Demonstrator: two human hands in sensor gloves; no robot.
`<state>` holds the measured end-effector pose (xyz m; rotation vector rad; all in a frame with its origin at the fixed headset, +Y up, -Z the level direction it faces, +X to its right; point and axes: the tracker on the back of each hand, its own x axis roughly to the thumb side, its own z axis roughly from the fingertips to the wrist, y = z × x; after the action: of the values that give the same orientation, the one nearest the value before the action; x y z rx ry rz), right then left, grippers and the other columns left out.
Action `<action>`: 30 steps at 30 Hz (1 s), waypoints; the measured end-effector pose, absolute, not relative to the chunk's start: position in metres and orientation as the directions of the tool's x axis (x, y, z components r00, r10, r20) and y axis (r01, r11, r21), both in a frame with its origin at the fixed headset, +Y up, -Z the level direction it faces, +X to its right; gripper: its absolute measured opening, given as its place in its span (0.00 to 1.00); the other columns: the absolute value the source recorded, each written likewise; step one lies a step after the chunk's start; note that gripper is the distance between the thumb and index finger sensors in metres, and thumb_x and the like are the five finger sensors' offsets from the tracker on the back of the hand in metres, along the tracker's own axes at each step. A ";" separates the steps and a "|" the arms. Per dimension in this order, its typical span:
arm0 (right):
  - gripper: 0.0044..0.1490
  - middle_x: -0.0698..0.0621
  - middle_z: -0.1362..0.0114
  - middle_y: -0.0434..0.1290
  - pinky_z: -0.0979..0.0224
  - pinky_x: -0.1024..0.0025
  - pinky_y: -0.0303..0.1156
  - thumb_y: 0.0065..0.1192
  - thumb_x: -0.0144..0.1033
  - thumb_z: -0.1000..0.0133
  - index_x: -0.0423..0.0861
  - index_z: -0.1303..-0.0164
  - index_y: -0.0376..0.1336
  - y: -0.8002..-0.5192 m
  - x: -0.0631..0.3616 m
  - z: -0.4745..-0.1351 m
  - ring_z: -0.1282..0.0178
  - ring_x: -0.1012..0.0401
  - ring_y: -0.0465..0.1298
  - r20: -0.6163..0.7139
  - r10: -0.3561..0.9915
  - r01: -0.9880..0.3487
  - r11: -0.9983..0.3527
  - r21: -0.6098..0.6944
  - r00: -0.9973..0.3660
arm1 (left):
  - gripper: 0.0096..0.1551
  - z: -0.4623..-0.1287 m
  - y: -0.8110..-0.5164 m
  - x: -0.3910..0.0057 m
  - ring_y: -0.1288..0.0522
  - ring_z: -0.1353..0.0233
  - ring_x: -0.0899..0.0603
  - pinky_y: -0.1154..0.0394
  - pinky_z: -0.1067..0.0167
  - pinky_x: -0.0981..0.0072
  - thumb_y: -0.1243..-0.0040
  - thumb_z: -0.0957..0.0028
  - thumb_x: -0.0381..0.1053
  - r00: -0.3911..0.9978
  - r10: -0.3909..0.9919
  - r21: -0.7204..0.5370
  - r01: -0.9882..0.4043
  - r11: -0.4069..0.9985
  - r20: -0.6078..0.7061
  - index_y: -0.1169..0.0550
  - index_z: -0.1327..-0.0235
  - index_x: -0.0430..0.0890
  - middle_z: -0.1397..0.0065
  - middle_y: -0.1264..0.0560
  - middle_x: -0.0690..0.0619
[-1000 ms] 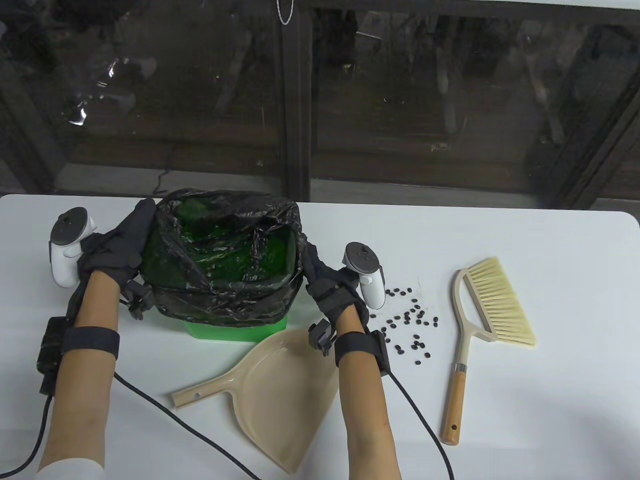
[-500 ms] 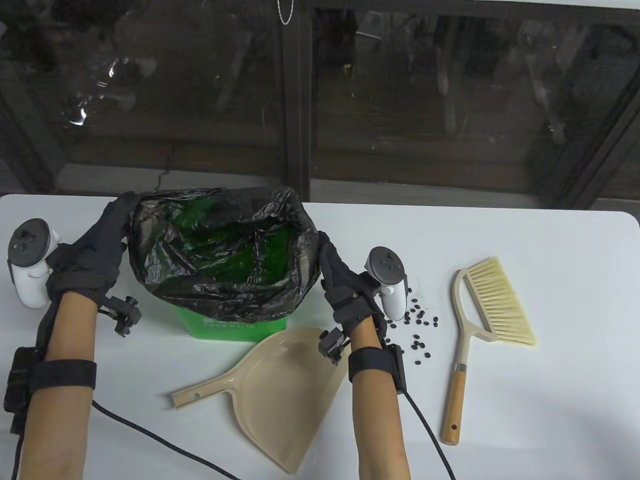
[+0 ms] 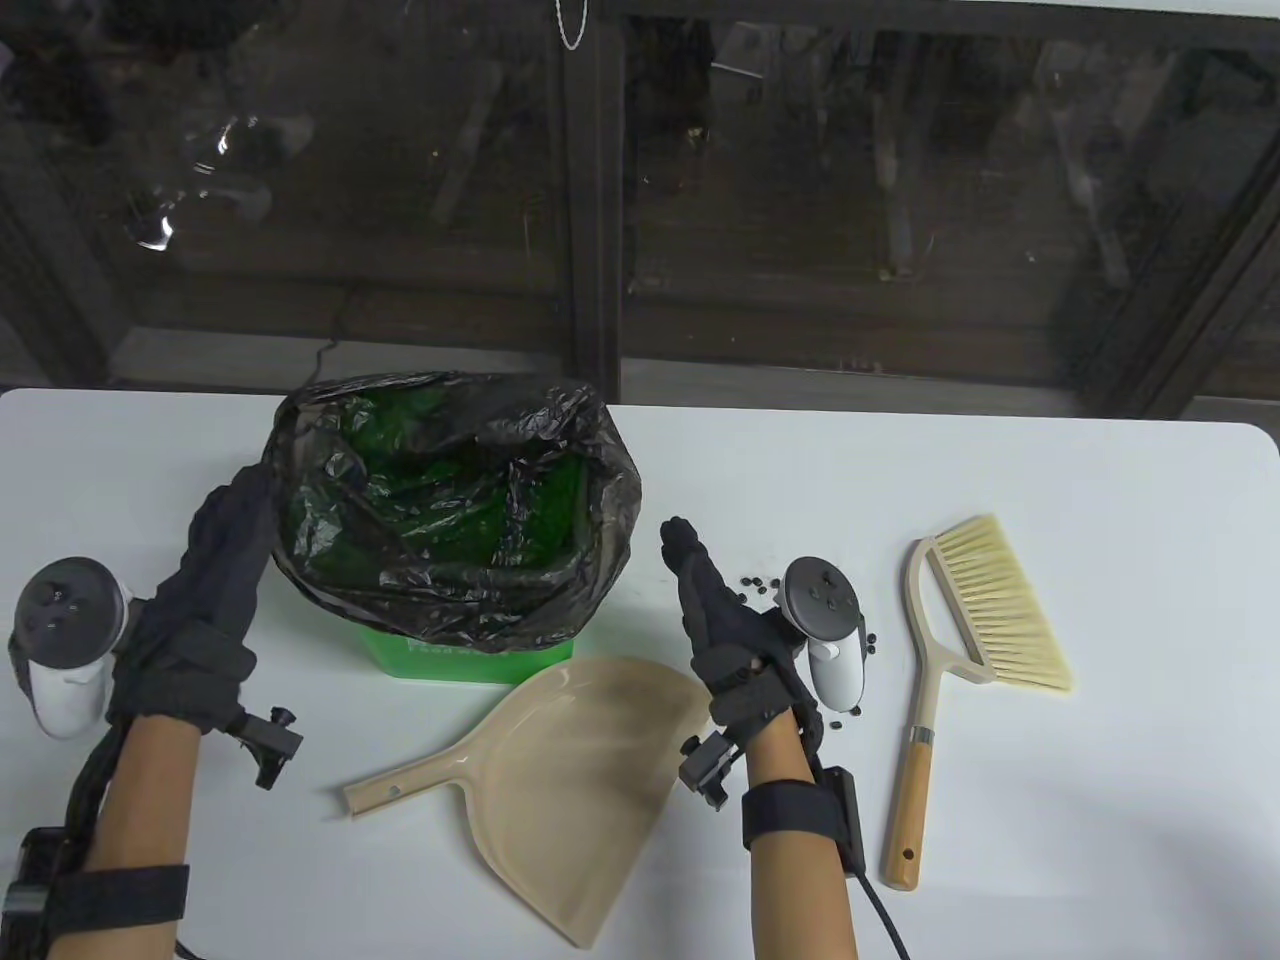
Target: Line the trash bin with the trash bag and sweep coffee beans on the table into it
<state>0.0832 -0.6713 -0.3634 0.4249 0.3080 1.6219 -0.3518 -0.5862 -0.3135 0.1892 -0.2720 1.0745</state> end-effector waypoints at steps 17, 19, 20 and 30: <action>0.55 0.34 0.12 0.35 0.32 0.27 0.34 0.30 0.72 0.44 0.45 0.17 0.32 -0.702 0.140 -0.312 0.19 0.36 0.28 0.208 0.820 -0.773 -0.572 0.275 -0.532 | 0.42 -0.262 -0.629 -0.290 0.66 0.24 0.13 0.66 0.34 0.20 0.69 0.21 0.61 0.742 0.483 0.184 -0.615 0.767 0.466 0.57 0.08 0.35 0.15 0.67 0.23; 0.56 0.34 0.12 0.35 0.32 0.27 0.34 0.30 0.72 0.44 0.45 0.17 0.32 -0.702 0.151 -0.309 0.19 0.36 0.28 0.212 0.789 -0.750 -0.614 0.246 -0.576 | 0.42 -0.257 -0.629 -0.286 0.66 0.24 0.13 0.65 0.34 0.20 0.68 0.21 0.61 0.761 0.438 0.197 -0.579 0.792 0.479 0.56 0.08 0.36 0.15 0.67 0.23; 0.56 0.34 0.12 0.35 0.32 0.27 0.35 0.30 0.72 0.45 0.45 0.17 0.32 -0.703 0.155 -0.308 0.19 0.36 0.28 0.212 0.783 -0.748 -0.621 0.233 -0.584 | 0.42 -0.255 -0.629 -0.285 0.66 0.24 0.13 0.66 0.34 0.20 0.68 0.21 0.61 0.770 0.418 0.205 -0.563 0.801 0.482 0.56 0.08 0.36 0.15 0.67 0.23; 0.56 0.34 0.12 0.38 0.32 0.26 0.34 0.32 0.72 0.45 0.44 0.17 0.34 -0.714 0.178 -0.300 0.19 0.36 0.29 0.202 0.698 -0.685 -0.714 0.140 -0.687 | 0.42 -0.240 -0.644 -0.257 0.64 0.24 0.13 0.65 0.34 0.20 0.68 0.22 0.60 0.802 0.230 0.227 -0.409 0.884 0.551 0.55 0.09 0.34 0.15 0.64 0.22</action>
<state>0.1783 -0.7143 -0.3000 0.3089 0.0684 2.3475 -0.2570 -0.6445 -0.2403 0.3467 -0.5400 0.3493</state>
